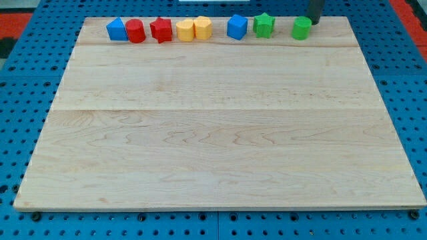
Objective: Move the green star parallel to the green circle
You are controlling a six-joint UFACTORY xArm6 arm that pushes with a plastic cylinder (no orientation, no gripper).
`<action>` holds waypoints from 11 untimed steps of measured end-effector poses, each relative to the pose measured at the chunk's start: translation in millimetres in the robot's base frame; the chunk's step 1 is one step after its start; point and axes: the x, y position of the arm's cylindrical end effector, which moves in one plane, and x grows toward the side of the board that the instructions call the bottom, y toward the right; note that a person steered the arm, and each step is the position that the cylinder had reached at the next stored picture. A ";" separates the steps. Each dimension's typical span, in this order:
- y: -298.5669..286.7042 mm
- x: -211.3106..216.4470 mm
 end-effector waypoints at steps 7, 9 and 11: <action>-85.7 -16.4; -91.2 43.6; -73.7 35.7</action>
